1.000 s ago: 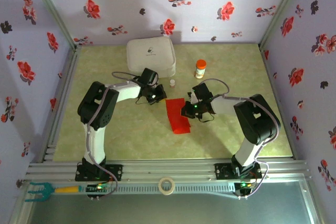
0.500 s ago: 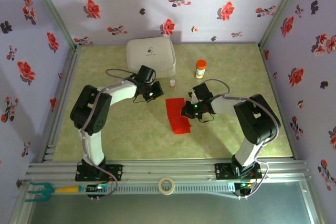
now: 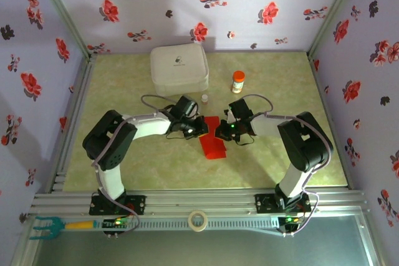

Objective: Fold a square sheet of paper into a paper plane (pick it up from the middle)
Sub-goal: First fold the square sheet of paper in half at the center of the table.

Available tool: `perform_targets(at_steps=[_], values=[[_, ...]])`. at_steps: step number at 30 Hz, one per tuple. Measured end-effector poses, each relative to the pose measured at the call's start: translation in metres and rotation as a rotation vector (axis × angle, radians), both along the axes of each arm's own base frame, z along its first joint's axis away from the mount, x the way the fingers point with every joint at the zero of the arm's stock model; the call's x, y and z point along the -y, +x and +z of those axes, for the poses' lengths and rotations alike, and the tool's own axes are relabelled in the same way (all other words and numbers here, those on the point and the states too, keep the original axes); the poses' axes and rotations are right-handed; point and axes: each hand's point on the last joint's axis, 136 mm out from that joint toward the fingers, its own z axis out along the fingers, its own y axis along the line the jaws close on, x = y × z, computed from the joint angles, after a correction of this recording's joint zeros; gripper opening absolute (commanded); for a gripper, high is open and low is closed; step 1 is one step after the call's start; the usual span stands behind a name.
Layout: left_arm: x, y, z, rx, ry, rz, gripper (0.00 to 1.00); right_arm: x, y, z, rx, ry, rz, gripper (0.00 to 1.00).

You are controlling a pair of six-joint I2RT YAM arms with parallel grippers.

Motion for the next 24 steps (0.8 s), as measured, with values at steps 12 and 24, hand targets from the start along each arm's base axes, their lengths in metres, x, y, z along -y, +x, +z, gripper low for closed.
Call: perform_targets(at_steps=[12, 24], values=[[-0.009, -0.008, -0.028, -0.024, -0.002, -0.004, 0.00, 0.000, 0.000, 0.000, 0.000, 0.000, 0.000, 0.00], [-0.017, -0.009, -0.006, 0.021, 0.013, -0.010, 0.05, 0.001, 0.000, 0.000, 0.002, 0.001, -0.001, 0.00]])
